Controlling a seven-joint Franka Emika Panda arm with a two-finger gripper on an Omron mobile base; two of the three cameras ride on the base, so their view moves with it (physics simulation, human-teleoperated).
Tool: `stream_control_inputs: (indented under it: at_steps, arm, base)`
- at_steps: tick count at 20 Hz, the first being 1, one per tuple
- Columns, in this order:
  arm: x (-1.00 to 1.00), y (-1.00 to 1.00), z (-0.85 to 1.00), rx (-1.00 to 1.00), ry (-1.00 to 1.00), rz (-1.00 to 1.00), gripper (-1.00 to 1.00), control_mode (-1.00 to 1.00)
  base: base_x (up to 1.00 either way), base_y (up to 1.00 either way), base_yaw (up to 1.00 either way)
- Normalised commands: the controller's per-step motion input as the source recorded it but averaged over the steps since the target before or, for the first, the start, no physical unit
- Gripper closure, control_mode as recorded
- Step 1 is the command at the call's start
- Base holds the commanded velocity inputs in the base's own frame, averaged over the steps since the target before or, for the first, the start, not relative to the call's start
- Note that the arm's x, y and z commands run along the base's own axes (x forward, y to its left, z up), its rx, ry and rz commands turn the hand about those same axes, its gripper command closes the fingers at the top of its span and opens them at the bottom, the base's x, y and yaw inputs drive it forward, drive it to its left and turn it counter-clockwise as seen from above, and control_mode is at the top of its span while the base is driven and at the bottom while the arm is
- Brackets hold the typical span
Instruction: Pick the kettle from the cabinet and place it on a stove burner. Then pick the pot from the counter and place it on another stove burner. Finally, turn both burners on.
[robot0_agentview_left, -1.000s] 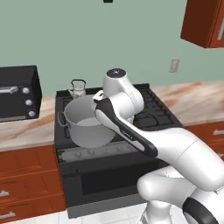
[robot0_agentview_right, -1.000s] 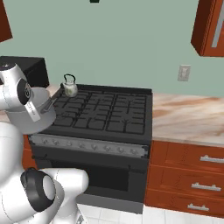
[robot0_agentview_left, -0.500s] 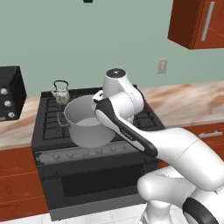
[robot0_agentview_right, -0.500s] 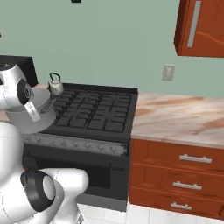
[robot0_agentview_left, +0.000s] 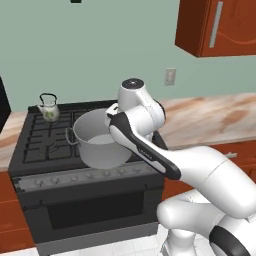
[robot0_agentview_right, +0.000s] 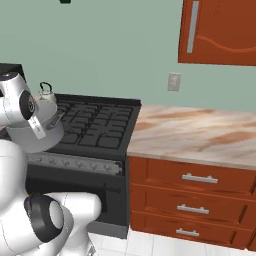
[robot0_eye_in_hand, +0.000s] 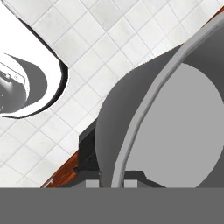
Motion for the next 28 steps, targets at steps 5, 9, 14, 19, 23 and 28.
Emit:
stream_control_inputs:
  at_steps: [5, 9, 14, 19, 23, 28]
  arm:
    - [0.00, 0.00, 0.00, 0.00, 0.00, 0.00, 1.00, 1.00]
    - [0.00, 0.00, 0.00, 0.00, 0.00, 0.00, 1.00, 1.00]
    - [0.00, 0.00, 0.00, 0.00, 0.00, 0.00, 1.00, 1.00]
    - [0.00, 0.00, 0.00, 0.00, 0.00, 0.00, 1.00, 1.00]
    - [0.00, 0.00, 0.00, 0.00, 0.00, 0.00, 1.00, 1.00]
    - [0.00, 0.00, 0.00, 0.00, 0.00, 0.00, 1.00, 1.00]
  base:
    - [0.37, -0.20, 0.00]
    - [0.44, -0.10, -0.02]
    - [0.49, -0.06, -0.05]
    - [0.37, -0.27, -0.03]
    - [0.11, -0.35, -0.03]
    - [0.00, -0.40, -0.02]
